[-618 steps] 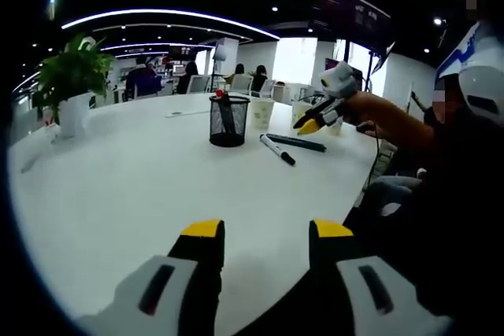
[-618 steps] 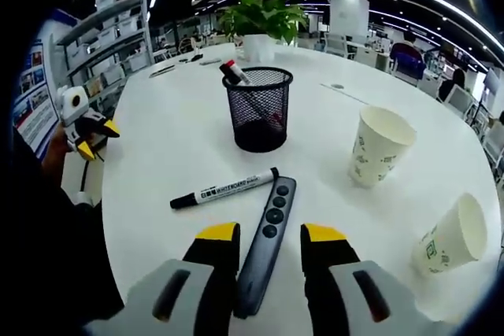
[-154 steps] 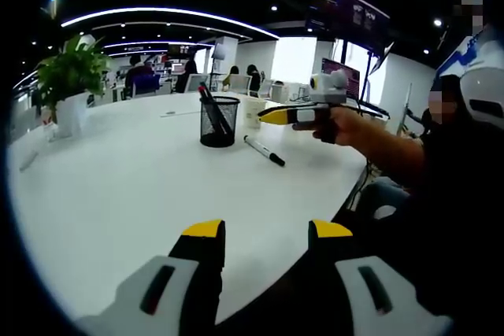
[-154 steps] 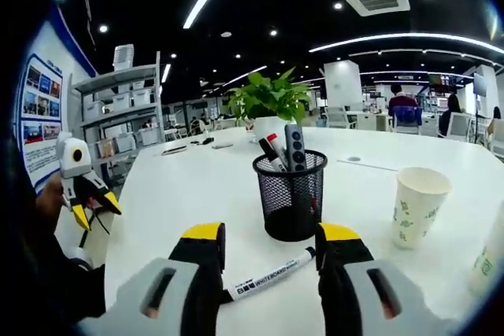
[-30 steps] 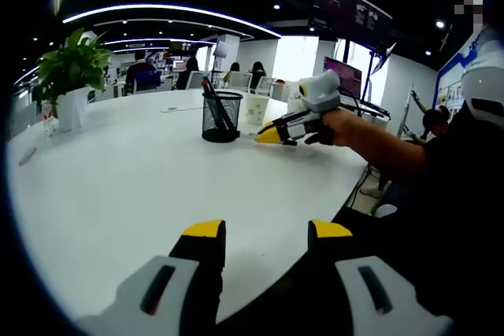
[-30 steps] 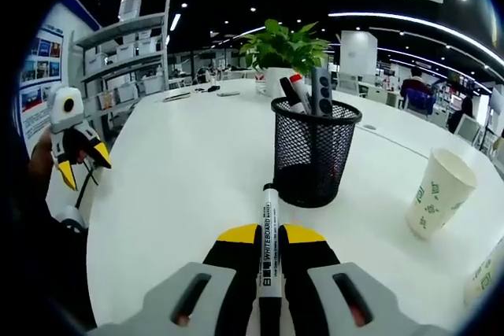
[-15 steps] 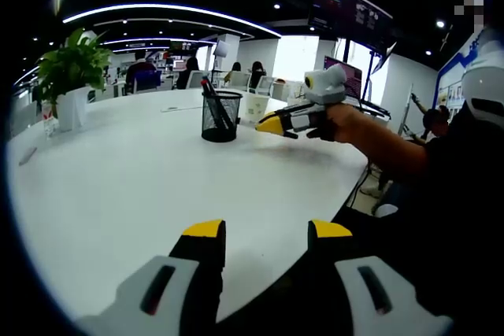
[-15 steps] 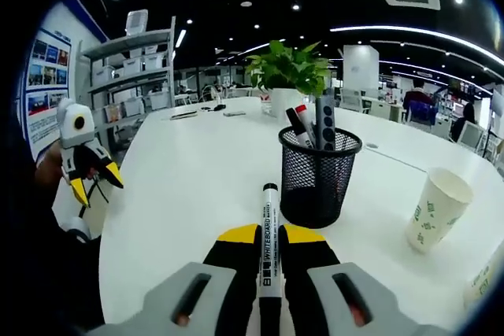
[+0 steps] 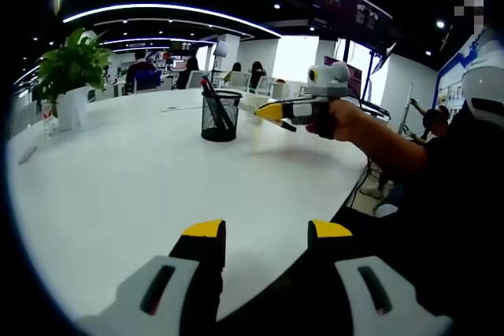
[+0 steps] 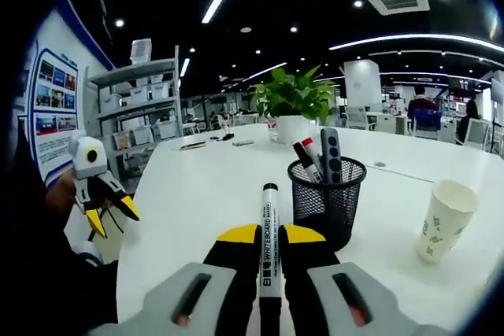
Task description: Place the scattered laser pointers and whiteboard markers into the pen holder and stack the scattered paper cups together
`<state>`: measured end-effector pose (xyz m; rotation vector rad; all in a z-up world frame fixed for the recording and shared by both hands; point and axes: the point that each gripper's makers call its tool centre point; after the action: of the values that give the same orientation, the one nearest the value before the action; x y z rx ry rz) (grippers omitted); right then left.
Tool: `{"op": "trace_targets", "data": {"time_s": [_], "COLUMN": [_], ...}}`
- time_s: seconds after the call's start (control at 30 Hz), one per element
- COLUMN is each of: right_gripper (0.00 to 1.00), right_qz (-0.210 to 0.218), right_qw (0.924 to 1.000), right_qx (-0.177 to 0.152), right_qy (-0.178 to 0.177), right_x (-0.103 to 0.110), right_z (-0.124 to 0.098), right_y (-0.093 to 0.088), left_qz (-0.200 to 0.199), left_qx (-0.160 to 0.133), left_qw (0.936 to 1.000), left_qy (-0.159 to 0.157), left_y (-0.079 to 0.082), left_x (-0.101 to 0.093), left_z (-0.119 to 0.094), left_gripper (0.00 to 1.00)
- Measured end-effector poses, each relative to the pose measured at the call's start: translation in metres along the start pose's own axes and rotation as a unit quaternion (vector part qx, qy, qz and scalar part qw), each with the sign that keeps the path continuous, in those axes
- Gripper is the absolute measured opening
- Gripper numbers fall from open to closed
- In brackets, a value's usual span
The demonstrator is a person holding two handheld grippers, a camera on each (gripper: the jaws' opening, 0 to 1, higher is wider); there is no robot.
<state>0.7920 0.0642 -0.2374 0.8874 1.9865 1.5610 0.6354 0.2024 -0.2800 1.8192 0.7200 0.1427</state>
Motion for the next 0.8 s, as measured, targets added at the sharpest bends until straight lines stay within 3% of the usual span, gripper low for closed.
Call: {"op": "trace_targets", "data": {"time_s": [0.3,0.8], "right_gripper": [0.13,0.13], "right_qz": [0.017,0.047], "right_qw": [0.9995,0.9971], "right_qx": [-0.025,-0.058], "right_qy": [0.009,0.014], "right_x": [0.001,-0.015], "right_z": [0.002,0.012], "right_y": [0.012,0.024], "left_qz": [0.001,0.003], "left_qx": [0.000,0.001], "left_qw": [1.0000,1.0000], "left_qy": [0.000,-0.001], "left_y": [0.000,0.001], "left_x": [0.000,-0.001], "left_z": [0.000,0.000], "left_gripper": [0.43,0.43]}}
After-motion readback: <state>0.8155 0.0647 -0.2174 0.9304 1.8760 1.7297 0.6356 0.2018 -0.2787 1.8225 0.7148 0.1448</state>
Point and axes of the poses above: the point that each gripper's makers call its tool centre point, and the gripper's own axes: z roughly forward along the fingers, x roughly to its left, y roughly out of its top, and after that the axes turned 11 degrees about -y, right-handed
